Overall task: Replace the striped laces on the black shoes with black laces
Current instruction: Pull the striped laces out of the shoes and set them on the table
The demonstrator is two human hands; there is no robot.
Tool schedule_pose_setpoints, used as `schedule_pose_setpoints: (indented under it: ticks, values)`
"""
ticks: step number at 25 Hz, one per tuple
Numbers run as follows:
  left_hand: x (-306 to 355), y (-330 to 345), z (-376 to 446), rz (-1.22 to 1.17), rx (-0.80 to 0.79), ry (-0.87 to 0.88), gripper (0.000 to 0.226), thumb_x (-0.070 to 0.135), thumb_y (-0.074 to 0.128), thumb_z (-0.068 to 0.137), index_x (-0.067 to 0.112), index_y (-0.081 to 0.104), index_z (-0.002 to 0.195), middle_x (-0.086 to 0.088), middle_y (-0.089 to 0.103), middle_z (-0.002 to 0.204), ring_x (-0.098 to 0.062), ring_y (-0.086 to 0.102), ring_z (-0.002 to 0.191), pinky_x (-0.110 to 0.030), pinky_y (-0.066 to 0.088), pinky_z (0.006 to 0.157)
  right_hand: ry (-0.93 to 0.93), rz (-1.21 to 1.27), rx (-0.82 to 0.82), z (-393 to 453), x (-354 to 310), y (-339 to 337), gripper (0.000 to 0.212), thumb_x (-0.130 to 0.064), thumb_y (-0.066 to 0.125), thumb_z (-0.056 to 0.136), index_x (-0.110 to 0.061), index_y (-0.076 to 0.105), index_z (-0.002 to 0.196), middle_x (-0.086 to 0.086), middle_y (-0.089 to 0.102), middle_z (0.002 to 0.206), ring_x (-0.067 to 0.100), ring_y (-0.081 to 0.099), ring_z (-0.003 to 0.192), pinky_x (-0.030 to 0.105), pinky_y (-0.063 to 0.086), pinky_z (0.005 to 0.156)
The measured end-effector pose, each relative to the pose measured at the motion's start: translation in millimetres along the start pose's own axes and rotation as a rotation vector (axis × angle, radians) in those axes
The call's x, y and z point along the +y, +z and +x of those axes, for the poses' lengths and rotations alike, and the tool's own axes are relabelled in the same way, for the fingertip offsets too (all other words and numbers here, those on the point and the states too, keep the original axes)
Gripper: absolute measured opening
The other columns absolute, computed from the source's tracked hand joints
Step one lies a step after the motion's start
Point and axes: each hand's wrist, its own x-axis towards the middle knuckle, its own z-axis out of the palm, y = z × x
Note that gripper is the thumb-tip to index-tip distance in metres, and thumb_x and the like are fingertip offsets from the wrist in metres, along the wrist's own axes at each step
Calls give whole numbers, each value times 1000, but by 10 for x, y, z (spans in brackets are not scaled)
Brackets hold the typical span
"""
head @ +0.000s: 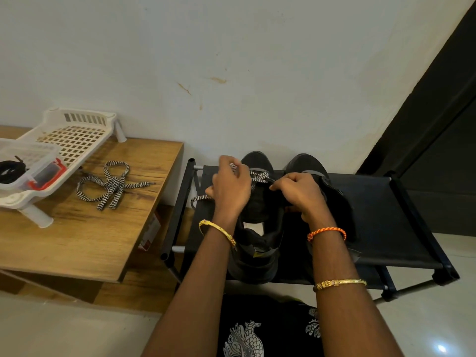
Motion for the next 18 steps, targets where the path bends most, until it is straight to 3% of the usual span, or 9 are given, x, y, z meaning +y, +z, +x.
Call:
schedule_pose_setpoints:
  ticks: [2, 4, 10, 13, 15, 17, 18]
  values:
    - [-15, 109, -41, 394, -96, 138, 13, 36, 50, 92, 32, 61, 99, 6, 56, 101, -21, 41, 109, -40, 24, 89, -19, -17, 2, 1, 12, 0, 4, -19, 66, 75, -19, 68, 71, 3, 67, 80, 19, 64, 80, 34, 58, 62]
    - [-18, 192, -73, 578, -125, 164, 19, 39, 55, 91, 35, 66, 106, -4, 48, 120, -26, 36, 120, -42, 25, 95, -35, -36, 11, 1, 22, 1, 5, -20, 64, 75, -19, 68, 73, 2, 68, 78, 19, 65, 79, 37, 60, 64]
    - [-47, 170, -39, 432, -58, 118, 17, 38, 59, 89, 28, 70, 98, 1, 40, 118, -21, 34, 118, -34, 22, 89, -28, -31, 11, -1, 5, 17, 4, -21, 66, 74, -18, 69, 74, 2, 68, 79, 19, 65, 78, 37, 60, 62]
    - [-24, 114, -36, 277, 21, 106, 9, 34, 62, 85, 26, 63, 81, 3, 36, 120, -16, 32, 119, -34, 19, 91, -16, -19, 17, -7, -5, 12, 3, -20, 67, 74, -18, 69, 73, 2, 67, 79, 18, 63, 78, 34, 59, 60]
    - [-12, 27, -3, 121, 107, 42, 15, 33, 63, 83, 27, 56, 72, 6, 35, 114, -14, 37, 118, -34, 21, 93, -7, -15, 16, -9, -6, -1, 2, -19, 68, 74, -17, 69, 74, 1, 66, 79, 17, 62, 78, 30, 56, 56]
    - [-3, -52, 26, -83, 157, -87, 21, 30, 61, 84, 25, 53, 66, 7, 46, 97, -13, 51, 98, -36, 35, 91, 4, 0, 7, -6, -4, -4, 2, -18, 69, 74, -16, 69, 72, 2, 66, 80, 18, 61, 79, 28, 52, 53]
    - [1, -71, 33, -208, 163, -164, 23, 28, 59, 85, 22, 51, 65, 7, 52, 84, -12, 54, 82, -35, 42, 81, 7, 6, 3, -6, -3, -3, 3, -18, 69, 73, -16, 68, 71, 2, 65, 80, 18, 61, 78, 27, 51, 53]
